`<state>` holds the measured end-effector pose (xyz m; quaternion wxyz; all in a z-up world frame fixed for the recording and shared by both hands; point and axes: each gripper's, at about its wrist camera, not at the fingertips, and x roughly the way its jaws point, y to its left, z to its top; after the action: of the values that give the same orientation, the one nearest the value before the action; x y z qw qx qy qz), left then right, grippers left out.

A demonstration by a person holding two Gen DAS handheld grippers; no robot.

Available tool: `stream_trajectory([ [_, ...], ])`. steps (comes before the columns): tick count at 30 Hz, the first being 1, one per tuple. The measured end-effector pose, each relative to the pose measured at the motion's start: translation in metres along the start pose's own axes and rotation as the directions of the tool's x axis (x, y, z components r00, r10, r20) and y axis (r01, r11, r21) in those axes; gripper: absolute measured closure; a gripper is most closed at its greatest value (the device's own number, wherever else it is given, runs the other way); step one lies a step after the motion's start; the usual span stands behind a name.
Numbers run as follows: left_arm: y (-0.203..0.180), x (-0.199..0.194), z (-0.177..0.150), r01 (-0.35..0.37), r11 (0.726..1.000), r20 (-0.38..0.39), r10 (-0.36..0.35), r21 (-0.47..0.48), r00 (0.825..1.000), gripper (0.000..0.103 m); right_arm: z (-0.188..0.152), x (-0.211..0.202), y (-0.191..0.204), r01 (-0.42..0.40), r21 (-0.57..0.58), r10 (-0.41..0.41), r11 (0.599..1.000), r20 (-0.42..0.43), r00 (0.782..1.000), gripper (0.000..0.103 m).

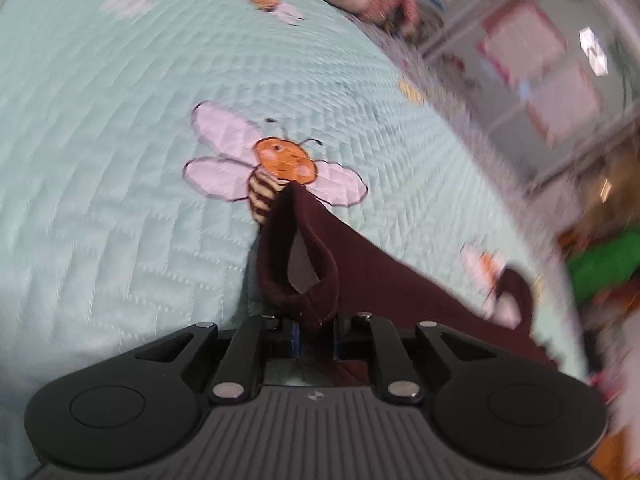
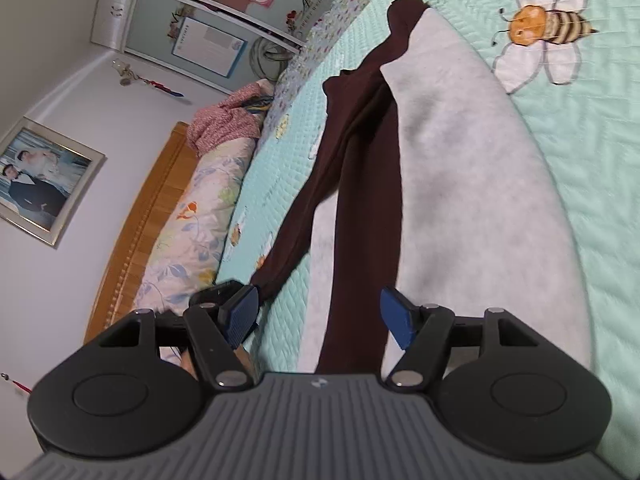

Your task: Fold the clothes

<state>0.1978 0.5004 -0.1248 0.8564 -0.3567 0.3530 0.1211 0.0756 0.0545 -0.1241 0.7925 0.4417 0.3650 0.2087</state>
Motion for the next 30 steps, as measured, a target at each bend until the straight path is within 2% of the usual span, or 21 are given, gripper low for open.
stream_trajectory([
  [2,-0.012,-0.005,0.003,-0.030,0.998,-0.017,0.031,0.052,0.999,0.090,-0.009,-0.011,0.004,0.006,0.004,-0.006,1.000,0.000,1.000,0.033],
  [6,-0.036,-0.016,0.009,-0.027,0.989,-0.022,0.031,0.145,0.999,0.090,-0.026,-0.033,0.009,0.016,0.011,-0.016,1.000,0.019,1.000,0.033],
  [12,-0.090,-0.045,0.013,-0.006,0.947,0.032,-0.005,0.322,0.999,0.090,-0.041,-0.053,0.014,0.021,0.027,-0.022,0.999,0.030,0.999,0.033],
  [15,-0.129,-0.065,0.011,0.014,0.901,0.070,-0.049,0.433,0.996,0.091,-0.044,-0.062,0.020,0.002,0.020,-0.003,1.000,0.038,0.999,0.033],
  [18,-0.177,-0.091,0.003,0.061,0.826,0.101,-0.141,0.560,0.985,0.091,-0.044,-0.073,0.023,-0.017,0.011,0.016,1.000,0.058,0.998,0.033],
  [19,-0.193,-0.102,-0.002,0.085,0.788,0.104,-0.186,0.610,0.977,0.091,-0.043,-0.077,0.023,-0.022,0.010,0.022,1.000,0.066,0.998,0.033],
  [21,-0.225,-0.125,-0.021,0.129,0.676,0.099,-0.288,0.726,0.952,0.091,-0.041,-0.086,0.022,-0.024,0.011,0.023,1.000,0.084,0.996,0.033],
  [23,-0.250,-0.149,-0.048,0.177,0.524,0.056,-0.397,0.833,0.916,0.091,-0.040,-0.095,0.019,-0.021,0.021,0.019,1.000,0.100,0.995,0.033],
  [25,-0.260,-0.167,-0.084,0.237,0.349,-0.048,-0.473,0.906,0.880,0.091,-0.039,-0.103,0.013,-0.020,0.034,0.016,0.999,0.115,0.993,0.033],
  [27,-0.258,-0.175,-0.127,0.280,0.162,-0.172,-0.482,0.946,0.859,0.091,-0.038,-0.110,0.003,-0.020,0.055,0.013,0.998,0.129,0.992,0.033],
  [30,-0.236,-0.161,-0.186,0.353,-0.009,-0.330,-0.374,0.936,0.867,0.091,-0.037,-0.118,-0.015,-0.010,0.095,-0.004,0.995,0.147,0.989,0.033],
])
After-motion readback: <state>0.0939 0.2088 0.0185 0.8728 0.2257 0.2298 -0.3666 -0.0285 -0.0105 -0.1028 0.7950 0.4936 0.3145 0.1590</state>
